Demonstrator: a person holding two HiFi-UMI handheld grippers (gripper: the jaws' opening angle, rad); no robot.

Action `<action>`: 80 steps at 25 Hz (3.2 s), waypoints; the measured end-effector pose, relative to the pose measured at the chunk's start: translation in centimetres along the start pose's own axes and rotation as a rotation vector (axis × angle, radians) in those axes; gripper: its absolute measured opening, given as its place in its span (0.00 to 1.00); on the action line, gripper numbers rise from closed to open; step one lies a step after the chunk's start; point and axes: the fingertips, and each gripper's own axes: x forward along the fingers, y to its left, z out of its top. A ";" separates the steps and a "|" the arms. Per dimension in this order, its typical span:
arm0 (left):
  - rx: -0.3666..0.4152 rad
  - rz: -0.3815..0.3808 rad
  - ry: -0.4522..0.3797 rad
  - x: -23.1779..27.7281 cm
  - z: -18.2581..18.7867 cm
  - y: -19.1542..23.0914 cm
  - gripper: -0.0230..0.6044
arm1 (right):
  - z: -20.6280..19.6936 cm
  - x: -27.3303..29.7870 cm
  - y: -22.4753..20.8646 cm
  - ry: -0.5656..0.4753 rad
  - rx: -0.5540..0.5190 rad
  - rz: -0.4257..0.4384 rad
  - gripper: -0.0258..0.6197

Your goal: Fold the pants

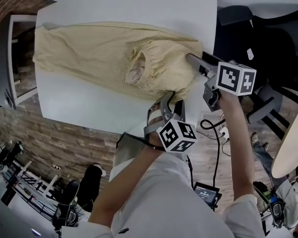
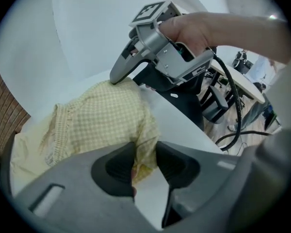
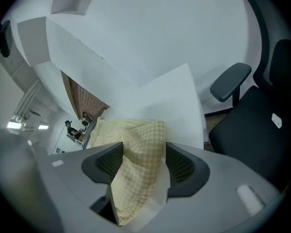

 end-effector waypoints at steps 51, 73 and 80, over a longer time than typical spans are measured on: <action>-0.526 -0.228 -0.421 -18.7 1.9 8.6 0.11 | 4.0 -4.9 16.0 -0.100 -0.322 -0.063 0.08; -0.826 -0.170 -0.249 -13.8 -9.1 24.8 0.11 | 3.5 14.1 23.7 0.079 -0.388 -0.061 0.09; -0.811 -0.145 -0.142 -10.8 -12.3 26.9 0.13 | 2.6 18.6 23.8 0.122 -0.368 -0.110 0.12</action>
